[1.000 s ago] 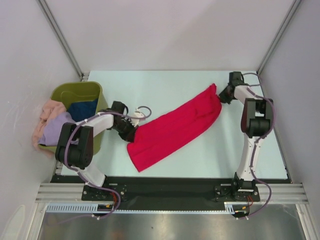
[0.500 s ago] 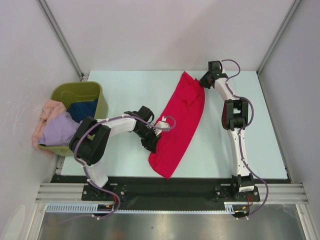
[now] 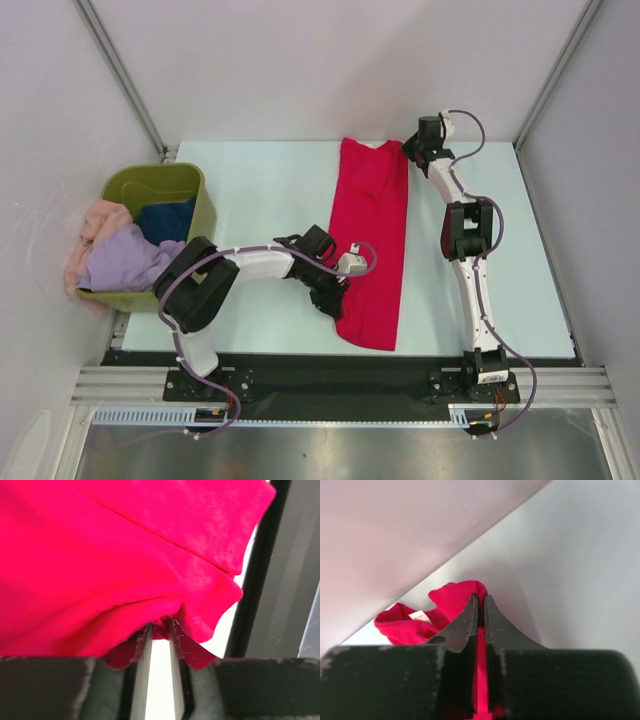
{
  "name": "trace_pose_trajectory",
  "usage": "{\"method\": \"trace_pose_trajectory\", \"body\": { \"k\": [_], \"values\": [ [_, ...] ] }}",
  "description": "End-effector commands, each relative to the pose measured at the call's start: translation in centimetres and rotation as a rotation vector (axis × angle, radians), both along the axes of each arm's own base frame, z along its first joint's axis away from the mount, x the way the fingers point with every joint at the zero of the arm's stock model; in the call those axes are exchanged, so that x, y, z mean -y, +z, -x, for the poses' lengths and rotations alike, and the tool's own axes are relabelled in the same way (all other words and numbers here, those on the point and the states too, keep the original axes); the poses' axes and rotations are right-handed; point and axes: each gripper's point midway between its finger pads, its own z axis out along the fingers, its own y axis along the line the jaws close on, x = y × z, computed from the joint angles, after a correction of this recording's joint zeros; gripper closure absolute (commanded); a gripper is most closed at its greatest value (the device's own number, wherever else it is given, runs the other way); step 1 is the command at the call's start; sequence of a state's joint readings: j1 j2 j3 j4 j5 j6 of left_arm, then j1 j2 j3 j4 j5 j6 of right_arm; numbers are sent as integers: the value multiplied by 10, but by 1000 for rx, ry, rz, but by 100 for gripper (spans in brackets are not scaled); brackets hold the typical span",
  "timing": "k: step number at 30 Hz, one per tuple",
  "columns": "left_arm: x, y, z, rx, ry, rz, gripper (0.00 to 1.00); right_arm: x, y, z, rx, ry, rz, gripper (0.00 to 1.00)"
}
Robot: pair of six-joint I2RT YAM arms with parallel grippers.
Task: Fold and stack the t-shirts
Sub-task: Fold the tshirt
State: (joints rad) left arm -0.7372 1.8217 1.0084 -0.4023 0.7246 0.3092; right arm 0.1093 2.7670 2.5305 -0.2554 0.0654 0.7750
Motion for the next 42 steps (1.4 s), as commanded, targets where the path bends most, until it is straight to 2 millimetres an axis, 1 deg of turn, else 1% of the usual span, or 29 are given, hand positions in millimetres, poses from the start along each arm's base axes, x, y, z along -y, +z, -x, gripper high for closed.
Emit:
{"method": "trace_pose_trajectory", "body": {
  "k": [1, 3, 4, 6, 7, 8, 10, 11, 12, 13, 14, 16, 17, 19, 21, 23, 24, 26, 27, 28, 30, 31, 32, 33, 34, 37, 39, 41, 42],
  "values": [
    [12, -9, 19, -34, -19, 25, 70, -10, 16, -14, 94, 6, -11, 93],
    [11, -6, 24, -37, -17, 26, 60, -7, 19, -13, 94, 6, 17, 81],
    [10, -4, 25, -40, -12, 25, 57, -6, 29, -13, 108, 9, 23, 68],
    [9, 8, 21, -27, 4, 16, 51, 1, 35, -12, 104, 7, 47, 52],
    [7, 11, 20, -20, 5, 2, 49, 5, 53, -10, 119, 5, 54, 48],
    [7, 19, 14, 26, -26, 5, 46, 12, 61, -10, 125, -3, 61, 46],
    [-11, 26, 16, 49, -22, -69, 44, 22, 77, -6, 136, -6, 91, 39],
    [-20, 27, 18, 59, -34, -85, 43, 26, 106, -2, 168, -9, 104, 37],
    [-32, 29, 26, 40, -46, -117, 40, 34, 118, 1, 172, -20, 118, 36],
    [-39, 35, 27, 74, -51, -126, 36, 41, 117, 8, 138, -20, 143, 35],
    [-50, 33, 32, 90, -76, -143, 34, 44, 149, 17, 166, -25, 148, 35],
    [-68, 34, 38, 112, -96, -188, 24, 56, 160, 32, 138, -37, 177, 34],
    [-75, 37, 41, 154, -131, -179, 14, 60, 174, 46, 133, -43, 190, 33],
    [-87, 39, 45, 192, -172, -191, 13, 66, 178, 65, 89, -45, 226, 30],
    [-100, 38, 37, 313, -237, -207, 13, 66, 183, 91, 36, -11, 252, 30],
    [-105, 38, 22, 438, -286, -215, 14, 60, 164, 126, -94, 37, 253, 31],
    [-102, 47, 7, 540, -287, -201, 15, 55, 153, 156, -158, 64, 245, 32],
    [-93, 61, -8, 680, -357, -144, 19, 37, 137, 196, -213, 120, 241, 33],
    [-81, 74, -12, 749, -389, -66, 21, 33, 91, 231, -326, 146, 237, 33],
    [-75, 80, -10, 787, -442, -15, 23, 29, 117, 251, -270, 151, 234, 33],
    [-61, 87, 3, 875, -607, 134, 27, 23, 105, 289, -327, 142, 204, 34],
    [-57, 94, 10, 927, -661, 193, 27, 24, 94, 321, -369, 150, 187, 35],
    [-55, 85, 18, 981, -751, 245, 26, 16, 88, 341, -388, 171, 154, 35],
    [-51, 84, 24, 1012, -778, 281, 25, 11, 82, 357, -404, 183, 144, 37],
    [-47, 83, 28, 1039, -791, 304, 25, 10, 69, 388, -445, 182, 126, 37],
    [-38, 65, 42, 1029, -831, 310, 26, -11, 48, 442, -532, 237, 103, 39],
    [-31, 54, 42, 1004, -809, 290, 26, -25, 34, 481, -581, 294, 80, 41],
    [-24, 45, 33, 1016, -784, 243, 27, -31, 25, 511, -613, 297, 40, 43],
    [-22, 42, 29, 1021, -780, 224, 27, -42, 24, 525, -614, 341, 43, 44]
  ]
}}
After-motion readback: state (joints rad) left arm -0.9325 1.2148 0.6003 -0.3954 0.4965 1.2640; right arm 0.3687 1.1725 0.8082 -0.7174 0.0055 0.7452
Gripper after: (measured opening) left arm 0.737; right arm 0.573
